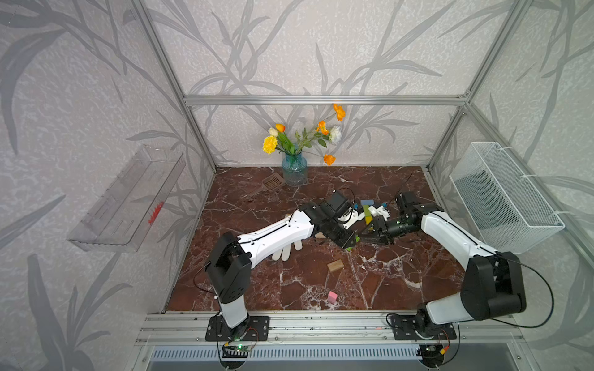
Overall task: Assemble the letter c with building blocks
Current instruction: Pick up the building block from the center of the board.
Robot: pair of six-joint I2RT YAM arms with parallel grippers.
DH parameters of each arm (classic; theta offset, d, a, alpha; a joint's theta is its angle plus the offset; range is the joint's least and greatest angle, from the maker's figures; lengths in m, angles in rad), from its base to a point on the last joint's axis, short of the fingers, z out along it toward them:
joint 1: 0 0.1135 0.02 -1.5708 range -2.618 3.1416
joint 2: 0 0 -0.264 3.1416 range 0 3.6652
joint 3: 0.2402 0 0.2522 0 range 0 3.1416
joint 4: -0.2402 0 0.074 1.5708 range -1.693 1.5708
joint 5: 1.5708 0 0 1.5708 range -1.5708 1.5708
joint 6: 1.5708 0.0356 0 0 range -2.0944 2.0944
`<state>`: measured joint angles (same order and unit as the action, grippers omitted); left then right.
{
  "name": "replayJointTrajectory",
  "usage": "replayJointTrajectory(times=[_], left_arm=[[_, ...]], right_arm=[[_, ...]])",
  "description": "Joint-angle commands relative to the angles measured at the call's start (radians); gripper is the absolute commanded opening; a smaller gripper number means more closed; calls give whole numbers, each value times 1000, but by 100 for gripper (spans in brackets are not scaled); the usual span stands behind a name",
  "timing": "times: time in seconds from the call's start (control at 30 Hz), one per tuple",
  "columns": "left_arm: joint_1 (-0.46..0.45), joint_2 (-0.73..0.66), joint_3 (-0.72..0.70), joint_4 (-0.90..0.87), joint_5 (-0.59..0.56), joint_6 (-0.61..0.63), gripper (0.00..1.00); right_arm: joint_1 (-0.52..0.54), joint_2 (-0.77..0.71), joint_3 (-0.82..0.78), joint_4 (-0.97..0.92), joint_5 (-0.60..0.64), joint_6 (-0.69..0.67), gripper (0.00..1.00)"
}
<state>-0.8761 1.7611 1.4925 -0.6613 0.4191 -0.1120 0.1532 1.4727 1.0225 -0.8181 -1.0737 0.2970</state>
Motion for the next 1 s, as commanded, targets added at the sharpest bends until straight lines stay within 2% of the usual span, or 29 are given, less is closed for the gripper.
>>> replayJointTrajectory(times=[0.0, 0.8, 0.97], left_arm=[[-7, -23, 39, 4, 9, 30, 31], [-20, 1, 52, -12, -8, 65, 32], [-18, 7, 47, -13, -9, 47, 44]], right_arm=[[-3, 6, -10, -27, -26, -21, 36], [22, 22, -13, -29, -37, -25, 20], [19, 15, -18, -17, -36, -13, 16]])
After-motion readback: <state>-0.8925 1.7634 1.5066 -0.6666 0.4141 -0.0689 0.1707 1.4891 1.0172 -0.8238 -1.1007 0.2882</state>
